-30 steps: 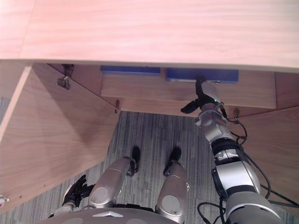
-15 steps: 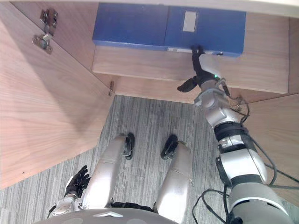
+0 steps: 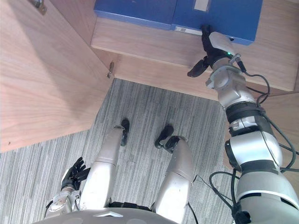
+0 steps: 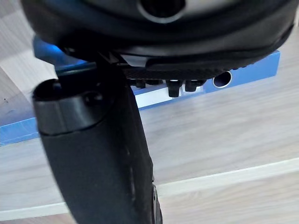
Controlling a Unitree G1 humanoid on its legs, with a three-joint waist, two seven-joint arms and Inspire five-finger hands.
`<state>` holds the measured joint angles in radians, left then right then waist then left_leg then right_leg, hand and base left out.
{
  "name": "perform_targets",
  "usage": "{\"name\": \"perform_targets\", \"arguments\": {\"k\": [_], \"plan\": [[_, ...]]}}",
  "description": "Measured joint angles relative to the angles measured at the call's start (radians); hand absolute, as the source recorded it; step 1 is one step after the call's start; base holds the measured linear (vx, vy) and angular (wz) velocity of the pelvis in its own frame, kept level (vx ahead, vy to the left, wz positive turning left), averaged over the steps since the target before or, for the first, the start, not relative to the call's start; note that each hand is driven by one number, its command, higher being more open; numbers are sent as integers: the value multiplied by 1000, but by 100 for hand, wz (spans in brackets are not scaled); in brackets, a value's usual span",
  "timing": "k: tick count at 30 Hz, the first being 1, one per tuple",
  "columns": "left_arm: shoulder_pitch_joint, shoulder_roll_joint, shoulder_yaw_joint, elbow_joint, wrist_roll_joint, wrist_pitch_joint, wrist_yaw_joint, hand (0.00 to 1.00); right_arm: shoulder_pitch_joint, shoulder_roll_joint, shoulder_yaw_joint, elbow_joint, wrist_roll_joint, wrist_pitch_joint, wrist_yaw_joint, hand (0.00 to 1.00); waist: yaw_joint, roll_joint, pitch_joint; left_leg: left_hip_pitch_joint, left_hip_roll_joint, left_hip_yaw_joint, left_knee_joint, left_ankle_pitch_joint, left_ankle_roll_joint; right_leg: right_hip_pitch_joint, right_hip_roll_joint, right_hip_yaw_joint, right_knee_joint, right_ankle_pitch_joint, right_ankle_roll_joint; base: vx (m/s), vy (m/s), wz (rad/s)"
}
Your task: Walk over to the cabinet, pick up the folder, carry it to the office cabinet, place the folder inside the office cabinet, then close the office cabinet door
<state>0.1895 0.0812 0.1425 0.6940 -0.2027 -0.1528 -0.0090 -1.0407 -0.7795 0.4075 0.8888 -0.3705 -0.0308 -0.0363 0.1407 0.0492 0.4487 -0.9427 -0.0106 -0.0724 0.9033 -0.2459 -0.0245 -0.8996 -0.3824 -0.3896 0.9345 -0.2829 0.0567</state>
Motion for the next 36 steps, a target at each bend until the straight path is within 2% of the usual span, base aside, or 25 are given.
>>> {"name": "perform_targets", "arguments": {"k": [5,9,12,15,16,17,18,20,23,26,29,34,36], "plan": [[11,-4,11,-43,0,12,-7,100,4,2,-52,37,32,7,10,100,18,0,-1,25,3,-31,-108,72,-21,31,0,-57,-47,2,3,-89,-104,32],[33,-3,-18,-97,2,34,-25,100,62,37,-87,80,34,27,27,100,21,0,-2,134,6,-49,-263,125,-31,146,3,-125,-141,2,3,-48,-72,36],[68,-2,-29,-132,2,44,-33,100,107,56,-87,89,21,33,36,100,23,-1,-16,193,22,-34,-324,150,-43,198,17,-133,-188,2,4,-11,-11,4],[92,-2,-30,-150,1,46,-35,100,115,89,-107,90,-7,47,36,100,25,-2,-33,221,43,-31,-387,168,-40,223,39,-151,-230,9,8,16,-2,-14],[105,1,-29,-161,1,46,-36,100,134,96,-129,89,-21,66,28,100,17,-6,-36,239,41,-3,-381,199,-57,234,20,-95,-168,3,2,22,-70,24],[109,1,-29,-166,0,46,-34,100,151,101,-179,84,-43,91,20,100,17,-3,-42,245,41,6,-357,218,-59,256,19,-89,-175,40,-27,18,-71,28],[112,-3,-30,-168,0,47,-34,100,162,105,-208,67,-55,100,6,100,20,1,-45,245,41,5,-350,218,-58,261,22,-91,-176,40,-27,31,-25,3],[127,-9,-31,-185,-1,52,-35,100,178,123,-318,-33,-105,131,-86,100,22,1,-46,248,50,1,-368,218,-58,266,39,-95,-208,45,-18,44,24,-19],[139,-8,-31,-196,-1,68,-36,100,187,122,-480,-129,-179,184,-202,100,17,2,-46,275,51,14,-370,214,-51,301,36,-99,-223,57,-1,69,36,1],[153,1,-49,-196,-9,68,-41,100,211,121,-587,-273,-199,225,-324,100,18,2,-61,292,51,15,-333,181,-47,334,36,-98,-221,53,-13,99,44,1],[178,12,-70,-198,-24,69,-49,100,219,121,-619,-393,-213,239,-407,100,10,5,-73,299,49,20,-313,157,-41,349,33,-95,-217,47,-23,120,65,-1],[178,32,-97,-195,-33,69,-63,100,262,121,-615,-405,-215,244,-433,100,17,13,-84,324,38,25,-304,134,-37,373,19,-90,-207,36,-31,81,49,3],[180,37,-97,-193,-33,69,-70,100,267,122,-576,-420,-244,244,-433,100,16,15,-86,330,41,31,-294,122,-36,379,22,-84,-206,34,-30,55,62,-7]]}}
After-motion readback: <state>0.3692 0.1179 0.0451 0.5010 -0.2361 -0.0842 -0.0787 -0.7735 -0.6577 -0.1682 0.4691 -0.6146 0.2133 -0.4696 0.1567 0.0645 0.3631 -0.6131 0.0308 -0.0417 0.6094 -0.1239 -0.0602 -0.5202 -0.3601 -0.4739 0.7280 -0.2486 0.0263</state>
